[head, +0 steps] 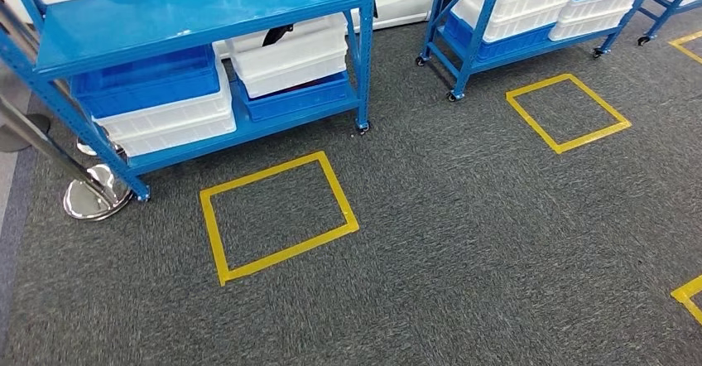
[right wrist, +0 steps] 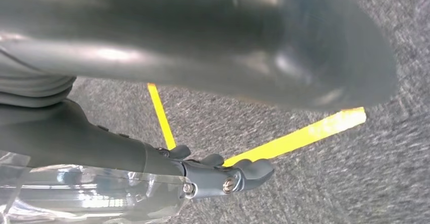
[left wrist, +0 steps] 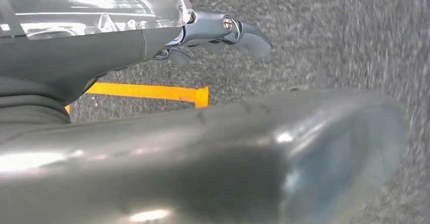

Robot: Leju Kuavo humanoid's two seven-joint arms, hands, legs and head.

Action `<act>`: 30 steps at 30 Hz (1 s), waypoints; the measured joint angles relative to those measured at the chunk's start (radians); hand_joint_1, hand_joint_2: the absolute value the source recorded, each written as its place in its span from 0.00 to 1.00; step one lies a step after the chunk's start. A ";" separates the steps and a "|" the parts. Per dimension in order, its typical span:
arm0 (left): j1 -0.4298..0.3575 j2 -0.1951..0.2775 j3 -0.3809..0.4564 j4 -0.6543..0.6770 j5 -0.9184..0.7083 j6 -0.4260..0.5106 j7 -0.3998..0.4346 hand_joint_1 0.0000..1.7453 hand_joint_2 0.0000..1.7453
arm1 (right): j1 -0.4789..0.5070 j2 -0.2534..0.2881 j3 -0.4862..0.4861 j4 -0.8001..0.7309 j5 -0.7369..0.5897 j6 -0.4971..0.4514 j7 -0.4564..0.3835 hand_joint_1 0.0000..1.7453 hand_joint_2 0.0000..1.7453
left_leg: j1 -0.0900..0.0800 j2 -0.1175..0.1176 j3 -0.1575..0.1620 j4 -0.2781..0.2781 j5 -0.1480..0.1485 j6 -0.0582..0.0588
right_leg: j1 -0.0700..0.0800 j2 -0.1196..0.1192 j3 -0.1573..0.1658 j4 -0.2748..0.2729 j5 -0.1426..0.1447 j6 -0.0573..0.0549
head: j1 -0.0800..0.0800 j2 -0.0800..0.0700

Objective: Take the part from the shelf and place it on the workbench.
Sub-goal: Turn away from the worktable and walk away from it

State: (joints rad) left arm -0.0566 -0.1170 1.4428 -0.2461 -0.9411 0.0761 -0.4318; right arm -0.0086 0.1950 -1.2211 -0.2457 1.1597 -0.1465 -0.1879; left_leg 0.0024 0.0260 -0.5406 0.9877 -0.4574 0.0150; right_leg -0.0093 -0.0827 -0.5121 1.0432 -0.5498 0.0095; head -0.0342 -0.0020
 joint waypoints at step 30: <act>-0.001 -0.011 -0.002 -0.001 0.004 -0.029 -0.017 0.00 0.00 | 0.001 0.006 -0.012 -0.009 -0.002 0.004 0.004 0.00 0.00 | -0.011 0.007 0.002 -0.005 -0.002 0.001 | 0.005 -0.020 0.000 -0.016 0.023 -0.009 | -0.003 0.000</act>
State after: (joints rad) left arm -0.0580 -0.1282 1.4413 -0.2473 -0.9367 0.0471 -0.4490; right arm -0.0071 0.2011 -1.2336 -0.2543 1.1572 -0.1424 -0.1842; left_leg -0.0083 0.0330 -0.5382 0.9827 -0.4591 0.0164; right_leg -0.0046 -0.1023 -0.5120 1.0276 -0.5265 0.0004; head -0.0371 -0.0023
